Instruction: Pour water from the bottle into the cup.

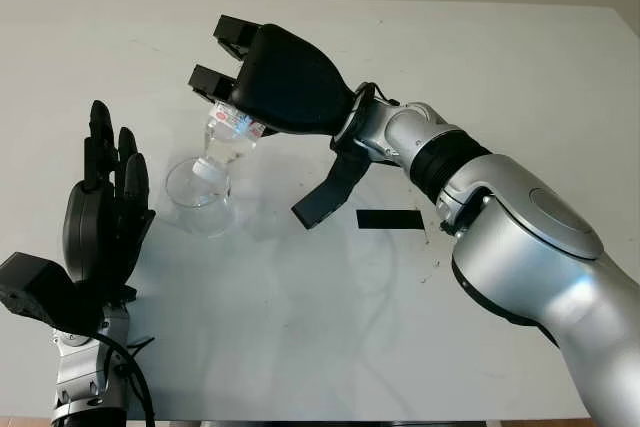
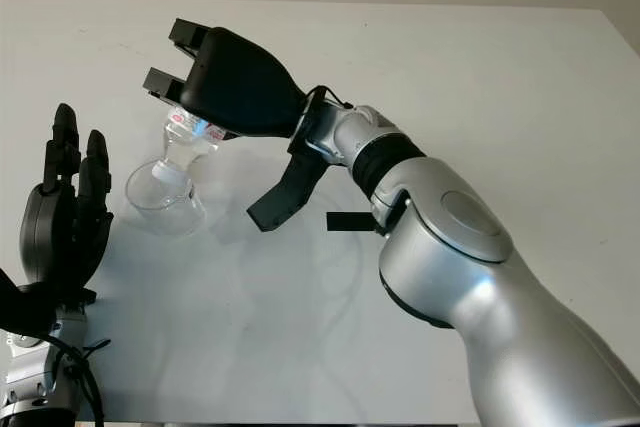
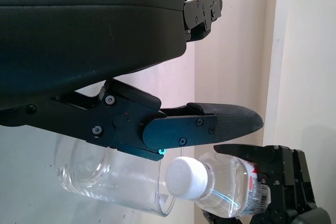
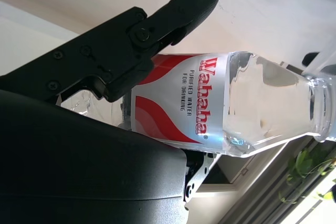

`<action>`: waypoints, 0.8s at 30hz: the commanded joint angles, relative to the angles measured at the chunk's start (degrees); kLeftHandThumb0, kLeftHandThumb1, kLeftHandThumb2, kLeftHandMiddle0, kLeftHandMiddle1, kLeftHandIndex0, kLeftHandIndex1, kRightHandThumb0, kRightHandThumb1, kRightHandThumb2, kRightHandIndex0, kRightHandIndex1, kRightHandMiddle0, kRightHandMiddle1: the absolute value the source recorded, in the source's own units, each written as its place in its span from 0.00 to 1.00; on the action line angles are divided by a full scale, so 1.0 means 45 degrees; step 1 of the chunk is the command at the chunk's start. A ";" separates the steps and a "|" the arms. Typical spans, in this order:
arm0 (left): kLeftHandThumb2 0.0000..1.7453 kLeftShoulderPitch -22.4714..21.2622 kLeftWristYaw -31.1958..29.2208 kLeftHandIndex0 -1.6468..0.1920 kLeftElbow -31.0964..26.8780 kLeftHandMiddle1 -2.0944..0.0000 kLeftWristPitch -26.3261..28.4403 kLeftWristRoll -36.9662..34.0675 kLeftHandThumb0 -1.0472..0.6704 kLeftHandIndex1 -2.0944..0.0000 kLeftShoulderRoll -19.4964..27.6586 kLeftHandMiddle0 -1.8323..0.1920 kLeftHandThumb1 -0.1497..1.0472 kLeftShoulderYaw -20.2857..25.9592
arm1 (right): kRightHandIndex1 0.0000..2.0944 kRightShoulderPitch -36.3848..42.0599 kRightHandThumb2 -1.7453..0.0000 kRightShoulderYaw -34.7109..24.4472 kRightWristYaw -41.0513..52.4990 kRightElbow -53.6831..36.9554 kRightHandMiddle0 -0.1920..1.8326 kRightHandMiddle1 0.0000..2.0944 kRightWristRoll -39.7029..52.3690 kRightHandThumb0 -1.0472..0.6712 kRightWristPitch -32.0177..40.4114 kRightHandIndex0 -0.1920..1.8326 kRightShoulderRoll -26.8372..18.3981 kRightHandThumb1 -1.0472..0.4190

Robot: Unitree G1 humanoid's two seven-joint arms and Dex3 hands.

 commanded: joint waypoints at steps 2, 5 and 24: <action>0.26 0.0312 0.0021 0.99 0.0305 0.97 -0.0095 -0.0019 0.15 0.98 -0.0296 0.99 1.00 -0.0093 | 1.00 -0.0386 0.97 -0.0009 -0.0213 -0.0022 0.35 0.80 0.0036 0.32 0.0193 0.70 0.0107 0.03; 0.26 0.0328 0.0053 0.99 0.0284 0.97 -0.0060 -0.0045 0.15 0.98 -0.0326 0.99 1.00 -0.0085 | 1.00 -0.0299 0.97 -0.0330 -0.0131 -0.0039 0.33 0.74 0.0466 0.33 -0.0330 0.69 0.0130 0.03; 0.26 0.0334 -0.0295 0.99 0.0442 0.98 -0.0067 -0.0253 0.16 0.98 -0.0128 0.99 1.00 0.0063 | 1.00 0.2458 0.76 -0.9405 1.0858 -0.0914 0.54 1.00 1.1484 0.39 -0.2366 0.69 0.0301 0.00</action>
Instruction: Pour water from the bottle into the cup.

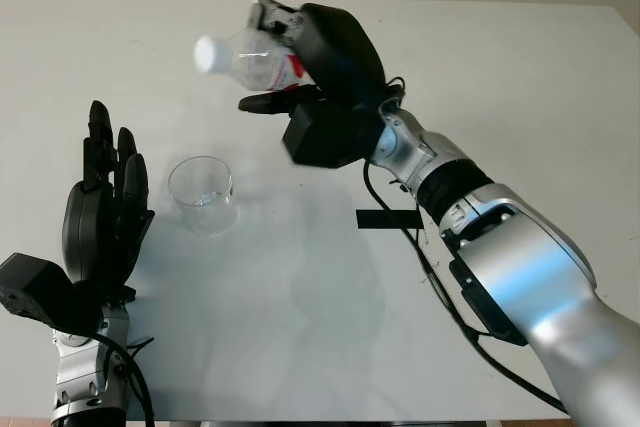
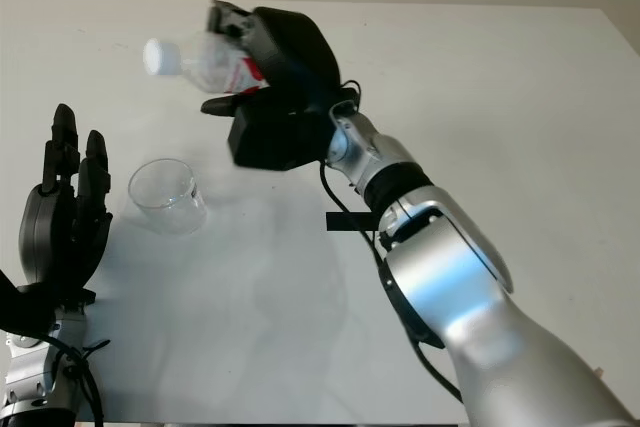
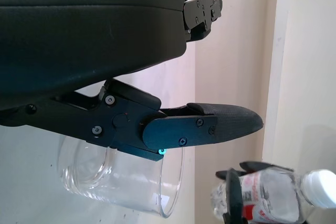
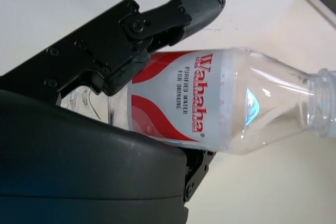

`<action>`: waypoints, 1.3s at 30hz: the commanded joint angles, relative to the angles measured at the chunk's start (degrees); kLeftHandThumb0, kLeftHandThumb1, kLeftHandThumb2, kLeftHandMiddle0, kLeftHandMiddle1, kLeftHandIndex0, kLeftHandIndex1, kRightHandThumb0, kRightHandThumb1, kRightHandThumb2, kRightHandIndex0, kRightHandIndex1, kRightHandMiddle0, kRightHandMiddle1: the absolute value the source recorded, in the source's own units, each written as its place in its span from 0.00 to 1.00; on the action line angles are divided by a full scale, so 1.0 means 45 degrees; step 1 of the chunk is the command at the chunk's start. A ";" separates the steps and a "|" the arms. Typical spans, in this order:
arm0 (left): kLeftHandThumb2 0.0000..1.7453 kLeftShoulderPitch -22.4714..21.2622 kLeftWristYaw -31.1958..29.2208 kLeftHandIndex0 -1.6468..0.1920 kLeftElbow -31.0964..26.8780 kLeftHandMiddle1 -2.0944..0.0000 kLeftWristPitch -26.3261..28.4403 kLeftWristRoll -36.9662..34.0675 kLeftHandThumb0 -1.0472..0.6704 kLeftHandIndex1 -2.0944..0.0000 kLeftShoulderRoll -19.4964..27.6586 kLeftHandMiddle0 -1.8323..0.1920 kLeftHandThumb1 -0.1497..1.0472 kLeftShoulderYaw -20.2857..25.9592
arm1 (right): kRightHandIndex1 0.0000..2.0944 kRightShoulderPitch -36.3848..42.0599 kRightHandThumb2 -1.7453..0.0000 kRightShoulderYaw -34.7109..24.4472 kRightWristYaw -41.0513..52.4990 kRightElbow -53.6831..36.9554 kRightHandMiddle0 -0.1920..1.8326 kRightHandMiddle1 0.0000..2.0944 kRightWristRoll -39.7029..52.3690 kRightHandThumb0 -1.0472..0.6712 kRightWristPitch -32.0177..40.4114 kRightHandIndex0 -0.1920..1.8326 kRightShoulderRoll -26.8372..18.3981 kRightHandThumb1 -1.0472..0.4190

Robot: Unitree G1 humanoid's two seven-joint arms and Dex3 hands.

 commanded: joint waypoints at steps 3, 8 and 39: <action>0.26 0.0300 -0.0123 0.99 0.0417 0.97 -0.0094 -0.0147 0.16 0.98 -0.0143 0.99 1.00 0.0042 | 1.00 0.0768 0.76 -0.1654 0.2023 -0.0786 0.52 1.00 0.1845 0.40 0.0250 0.65 -0.0026 0.00; 0.26 0.0270 -0.0288 1.00 0.0550 0.98 -0.0125 -0.0219 0.16 0.98 -0.0065 0.99 1.00 0.0124 | 1.00 0.2345 0.75 -0.3059 0.4281 -0.2386 0.56 1.00 0.3721 0.39 0.0681 0.68 -0.0248 0.00; 0.29 0.0293 -0.0809 1.00 0.0727 1.00 -0.0024 -0.0625 0.18 1.00 0.0034 1.00 1.00 0.0280 | 1.00 1.1103 0.73 -0.4743 0.6225 -1.6096 0.44 1.00 0.7247 0.37 0.9754 0.65 -0.0432 0.00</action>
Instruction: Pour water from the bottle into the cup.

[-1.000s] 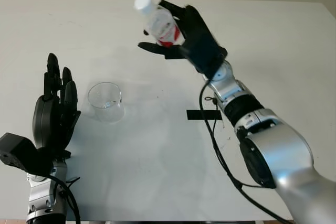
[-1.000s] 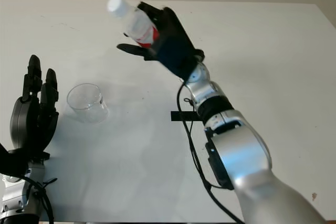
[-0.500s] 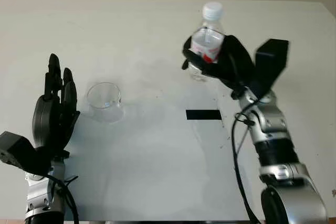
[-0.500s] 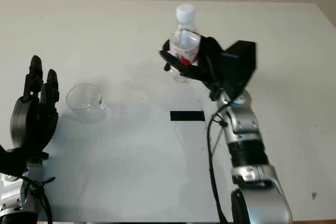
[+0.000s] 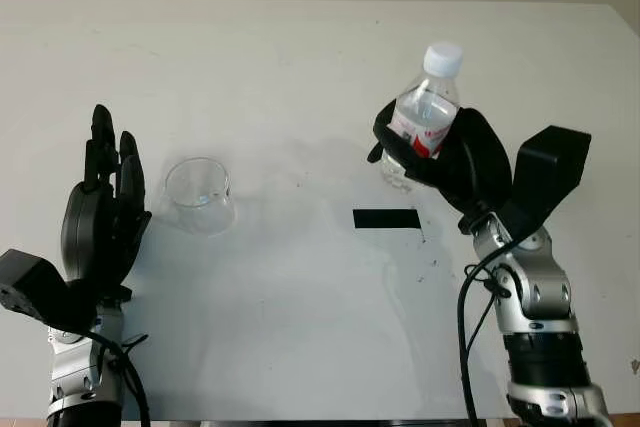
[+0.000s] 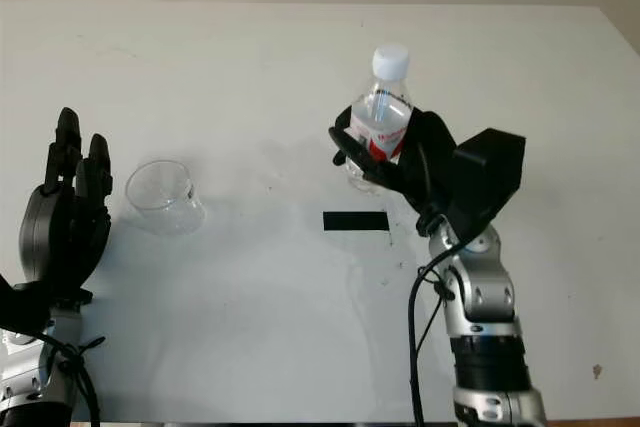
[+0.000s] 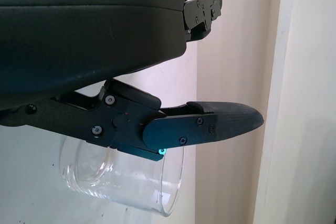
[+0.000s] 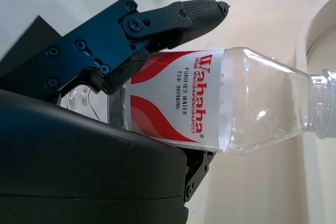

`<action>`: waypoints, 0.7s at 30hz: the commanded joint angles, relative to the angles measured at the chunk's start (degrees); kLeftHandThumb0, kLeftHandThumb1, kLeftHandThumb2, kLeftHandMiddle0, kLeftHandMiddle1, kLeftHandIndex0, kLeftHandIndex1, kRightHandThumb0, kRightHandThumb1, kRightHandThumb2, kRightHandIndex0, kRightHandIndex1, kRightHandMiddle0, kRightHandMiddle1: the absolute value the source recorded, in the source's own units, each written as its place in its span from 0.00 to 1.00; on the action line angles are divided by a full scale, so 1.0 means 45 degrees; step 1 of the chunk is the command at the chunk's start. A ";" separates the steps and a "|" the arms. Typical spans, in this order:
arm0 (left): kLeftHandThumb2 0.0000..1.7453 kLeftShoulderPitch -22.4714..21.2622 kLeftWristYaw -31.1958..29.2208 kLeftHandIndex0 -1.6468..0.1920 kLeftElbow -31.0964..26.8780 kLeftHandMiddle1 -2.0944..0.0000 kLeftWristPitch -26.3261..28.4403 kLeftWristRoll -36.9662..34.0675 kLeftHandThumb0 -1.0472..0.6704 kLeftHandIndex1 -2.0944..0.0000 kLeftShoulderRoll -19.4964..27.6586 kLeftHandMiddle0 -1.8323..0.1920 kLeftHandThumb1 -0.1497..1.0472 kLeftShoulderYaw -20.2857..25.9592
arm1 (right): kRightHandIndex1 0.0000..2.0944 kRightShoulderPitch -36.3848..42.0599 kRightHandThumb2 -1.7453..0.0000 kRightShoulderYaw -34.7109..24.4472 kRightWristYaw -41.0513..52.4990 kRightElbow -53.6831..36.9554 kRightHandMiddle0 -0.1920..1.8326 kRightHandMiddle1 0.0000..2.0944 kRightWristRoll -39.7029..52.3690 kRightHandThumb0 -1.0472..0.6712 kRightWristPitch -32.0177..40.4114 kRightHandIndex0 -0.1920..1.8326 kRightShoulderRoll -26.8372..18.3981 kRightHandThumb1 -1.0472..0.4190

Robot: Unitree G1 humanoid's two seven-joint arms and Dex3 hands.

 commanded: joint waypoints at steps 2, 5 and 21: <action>0.29 0.0550 -0.0060 1.00 0.0012 1.00 -0.0007 -0.0142 0.18 1.00 -0.0183 1.00 1.00 0.0033 | 1.00 0.0183 0.73 0.0124 -0.0137 -0.0274 0.44 1.00 -0.0099 0.36 0.0102 0.65 0.0196 0.00; 0.29 0.0618 -0.0049 1.00 -0.0016 1.00 -0.0037 -0.0151 0.17 1.00 -0.0167 1.00 1.00 0.0043 | 1.00 0.0273 0.73 0.0138 -0.0311 -0.0140 0.44 1.00 -0.0057 0.36 0.0308 0.65 0.0381 0.00; 0.30 0.0618 -0.0353 1.00 0.0044 1.00 -0.0050 -0.0392 0.18 1.00 -0.0069 1.00 1.00 0.0218 | 1.00 0.0624 0.74 0.0264 -0.0602 0.0607 0.42 1.00 -0.0482 0.34 0.0264 0.62 0.0682 0.00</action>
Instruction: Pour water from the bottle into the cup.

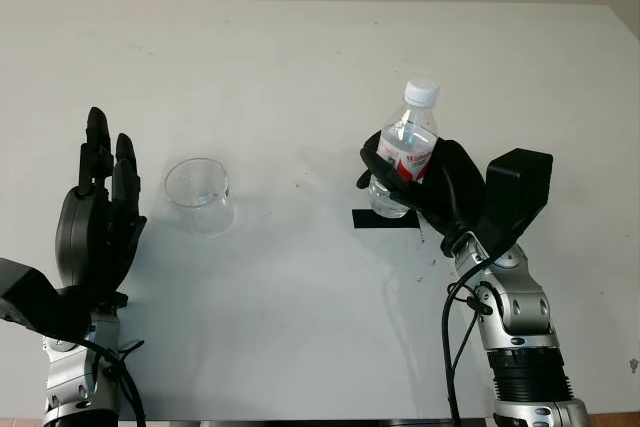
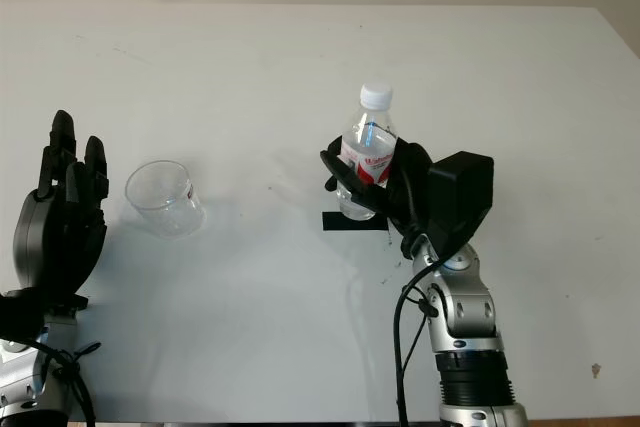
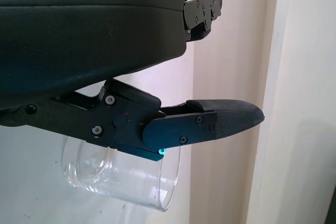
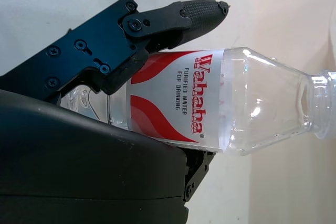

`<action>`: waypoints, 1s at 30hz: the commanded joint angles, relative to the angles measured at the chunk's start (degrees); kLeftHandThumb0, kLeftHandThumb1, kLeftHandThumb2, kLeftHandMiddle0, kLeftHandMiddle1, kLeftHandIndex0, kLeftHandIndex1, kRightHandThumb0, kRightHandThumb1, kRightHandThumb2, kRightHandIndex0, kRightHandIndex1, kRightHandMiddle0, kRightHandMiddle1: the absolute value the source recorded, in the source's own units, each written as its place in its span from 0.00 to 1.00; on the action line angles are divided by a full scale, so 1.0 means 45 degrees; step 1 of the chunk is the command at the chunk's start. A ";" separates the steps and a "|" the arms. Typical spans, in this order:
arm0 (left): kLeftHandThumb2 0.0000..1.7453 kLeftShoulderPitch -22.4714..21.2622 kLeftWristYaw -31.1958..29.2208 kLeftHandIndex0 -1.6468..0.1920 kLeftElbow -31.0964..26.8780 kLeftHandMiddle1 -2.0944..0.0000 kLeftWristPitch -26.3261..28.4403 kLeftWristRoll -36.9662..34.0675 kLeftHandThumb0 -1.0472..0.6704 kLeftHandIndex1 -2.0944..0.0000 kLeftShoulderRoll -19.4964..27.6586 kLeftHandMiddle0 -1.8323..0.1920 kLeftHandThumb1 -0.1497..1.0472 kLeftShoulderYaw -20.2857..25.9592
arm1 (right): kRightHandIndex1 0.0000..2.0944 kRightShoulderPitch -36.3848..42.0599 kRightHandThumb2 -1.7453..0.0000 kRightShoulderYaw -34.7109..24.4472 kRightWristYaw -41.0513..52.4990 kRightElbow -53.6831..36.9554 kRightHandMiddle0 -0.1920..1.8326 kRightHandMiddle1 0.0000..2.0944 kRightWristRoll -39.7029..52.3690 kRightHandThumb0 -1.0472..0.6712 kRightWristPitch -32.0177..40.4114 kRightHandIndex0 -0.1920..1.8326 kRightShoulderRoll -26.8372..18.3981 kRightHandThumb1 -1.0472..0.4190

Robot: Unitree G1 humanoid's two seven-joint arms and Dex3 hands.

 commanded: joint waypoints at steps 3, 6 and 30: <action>0.31 0.0369 -0.0039 1.00 0.0218 1.00 -0.0045 0.0018 0.18 1.00 -0.0050 1.00 1.00 0.0027 | 1.00 0.0278 0.74 0.0023 -0.0028 0.0051 0.39 1.00 -0.0155 0.34 -0.0301 0.60 0.0059 0.00; 0.31 0.0323 -0.0028 1.00 0.0206 1.00 -0.0003 -0.0017 0.18 1.00 -0.0053 1.00 1.00 0.0033 | 1.00 0.0344 0.73 0.0085 0.0669 0.0436 0.38 1.00 -0.0108 0.33 -0.0787 0.61 -0.0212 0.00; 0.32 0.0220 -0.0072 1.00 0.0271 1.00 0.0045 -0.0005 0.17 1.00 0.0108 1.00 1.00 0.0073 | 0.41 0.1370 0.83 -0.0054 0.2015 0.2472 0.13 0.64 -0.0027 0.25 -0.3836 0.21 -0.0176 0.00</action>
